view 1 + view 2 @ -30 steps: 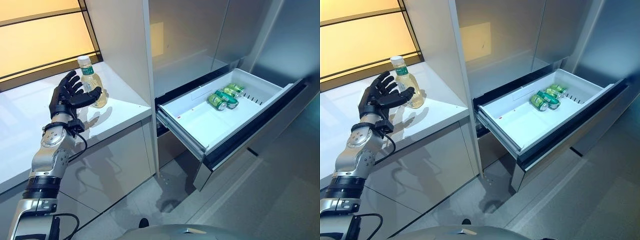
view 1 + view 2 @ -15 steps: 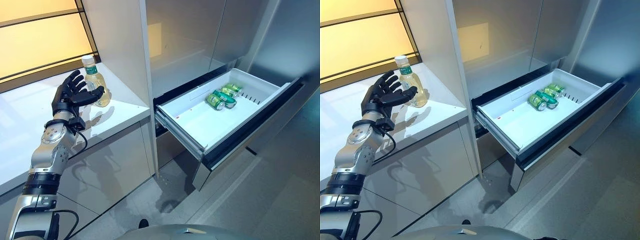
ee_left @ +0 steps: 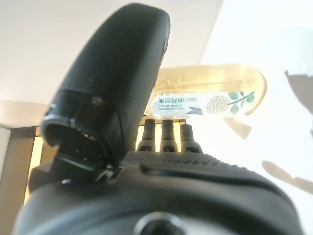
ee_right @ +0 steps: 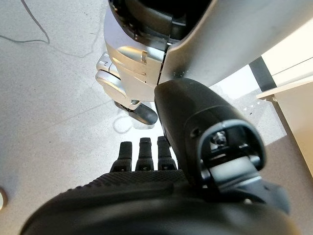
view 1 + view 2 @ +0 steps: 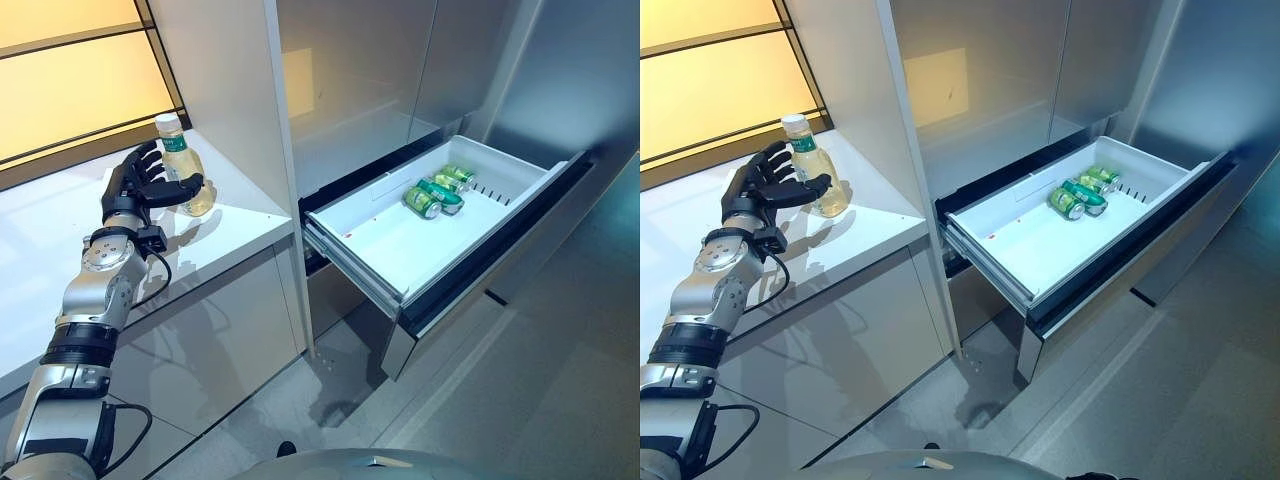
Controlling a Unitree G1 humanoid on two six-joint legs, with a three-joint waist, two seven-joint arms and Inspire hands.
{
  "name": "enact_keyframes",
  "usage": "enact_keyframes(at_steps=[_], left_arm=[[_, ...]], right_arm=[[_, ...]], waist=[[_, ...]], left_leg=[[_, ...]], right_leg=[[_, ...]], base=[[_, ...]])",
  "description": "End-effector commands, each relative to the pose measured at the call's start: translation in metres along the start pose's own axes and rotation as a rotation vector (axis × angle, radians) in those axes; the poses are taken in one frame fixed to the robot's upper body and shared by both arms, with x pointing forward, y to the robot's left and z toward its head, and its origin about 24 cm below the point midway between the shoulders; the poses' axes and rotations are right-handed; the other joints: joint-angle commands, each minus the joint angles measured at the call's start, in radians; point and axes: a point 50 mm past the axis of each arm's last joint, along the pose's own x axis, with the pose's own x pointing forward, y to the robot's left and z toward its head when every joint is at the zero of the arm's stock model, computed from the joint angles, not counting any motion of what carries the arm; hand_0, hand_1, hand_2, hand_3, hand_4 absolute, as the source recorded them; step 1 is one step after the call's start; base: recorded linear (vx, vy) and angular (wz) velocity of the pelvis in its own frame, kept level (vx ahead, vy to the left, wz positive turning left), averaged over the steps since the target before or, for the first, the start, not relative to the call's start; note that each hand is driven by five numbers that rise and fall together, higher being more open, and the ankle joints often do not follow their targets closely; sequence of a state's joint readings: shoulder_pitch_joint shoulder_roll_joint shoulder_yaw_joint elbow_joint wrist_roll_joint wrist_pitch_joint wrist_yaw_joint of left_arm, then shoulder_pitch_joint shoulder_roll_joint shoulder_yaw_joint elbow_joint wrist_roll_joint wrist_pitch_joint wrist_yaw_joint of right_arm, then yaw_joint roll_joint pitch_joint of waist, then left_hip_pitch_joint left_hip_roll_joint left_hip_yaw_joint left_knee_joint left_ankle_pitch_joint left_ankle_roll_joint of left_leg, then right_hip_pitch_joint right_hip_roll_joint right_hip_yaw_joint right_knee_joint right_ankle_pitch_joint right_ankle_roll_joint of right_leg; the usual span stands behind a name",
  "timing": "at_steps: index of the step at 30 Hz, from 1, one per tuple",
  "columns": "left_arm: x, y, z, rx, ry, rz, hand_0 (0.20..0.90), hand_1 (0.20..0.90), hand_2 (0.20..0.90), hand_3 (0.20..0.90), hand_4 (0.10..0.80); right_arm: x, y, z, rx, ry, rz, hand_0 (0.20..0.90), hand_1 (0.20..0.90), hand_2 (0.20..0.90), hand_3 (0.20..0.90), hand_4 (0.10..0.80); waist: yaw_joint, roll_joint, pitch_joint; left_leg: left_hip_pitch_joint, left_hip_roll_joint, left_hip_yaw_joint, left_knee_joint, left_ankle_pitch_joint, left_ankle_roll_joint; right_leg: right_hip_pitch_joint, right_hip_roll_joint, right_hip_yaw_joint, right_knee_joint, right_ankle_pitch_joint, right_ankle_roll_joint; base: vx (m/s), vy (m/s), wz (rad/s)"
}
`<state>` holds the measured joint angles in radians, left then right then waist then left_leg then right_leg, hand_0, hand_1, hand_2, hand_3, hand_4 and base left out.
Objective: Put drinks into fridge and close the fridge
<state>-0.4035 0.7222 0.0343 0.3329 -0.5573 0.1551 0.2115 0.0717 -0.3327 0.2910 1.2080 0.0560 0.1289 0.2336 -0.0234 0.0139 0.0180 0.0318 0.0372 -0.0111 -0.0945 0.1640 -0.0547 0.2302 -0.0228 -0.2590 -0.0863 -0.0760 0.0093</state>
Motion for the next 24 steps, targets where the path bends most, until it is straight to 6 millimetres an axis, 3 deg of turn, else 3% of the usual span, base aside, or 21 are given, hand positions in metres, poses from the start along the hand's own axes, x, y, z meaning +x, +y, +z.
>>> enact_keyframes(at_steps=[1,11,24], left_arm=[[0.018,0.009,0.097,0.070,-0.343,0.061,0.900,0.900,0.900,0.900,0.800],[0.017,0.010,0.108,0.200,-0.386,0.104,0.900,0.900,0.900,0.900,0.800],[0.021,0.006,0.107,0.054,-0.390,0.084,0.900,0.900,0.900,0.900,0.800]], right_arm=[[0.003,0.014,0.019,-0.023,-0.061,0.077,0.900,0.900,0.900,0.900,0.800],[0.003,0.012,0.019,-0.018,-0.064,0.077,0.900,0.900,0.900,0.900,0.800],[0.003,0.013,0.019,-0.029,-0.061,0.078,0.900,0.900,0.900,0.900,0.800]], waist=[[0.010,0.015,-0.019],[0.010,0.013,-0.018],[-0.001,0.015,-0.023]], left_leg=[[0.109,-0.065,0.006,0.007,-0.229,0.037],[0.109,-0.065,0.009,0.007,-0.229,0.038],[0.109,-0.067,0.011,0.007,-0.231,0.040]], right_leg=[[-0.081,-0.010,0.098,0.013,0.023,0.065],[-0.083,-0.010,0.100,0.015,0.024,0.066],[-0.087,-0.009,0.106,0.017,0.024,0.066]], base=[[0.000,0.000,0.00],[0.000,0.000,0.00],[0.000,0.000,0.00]])
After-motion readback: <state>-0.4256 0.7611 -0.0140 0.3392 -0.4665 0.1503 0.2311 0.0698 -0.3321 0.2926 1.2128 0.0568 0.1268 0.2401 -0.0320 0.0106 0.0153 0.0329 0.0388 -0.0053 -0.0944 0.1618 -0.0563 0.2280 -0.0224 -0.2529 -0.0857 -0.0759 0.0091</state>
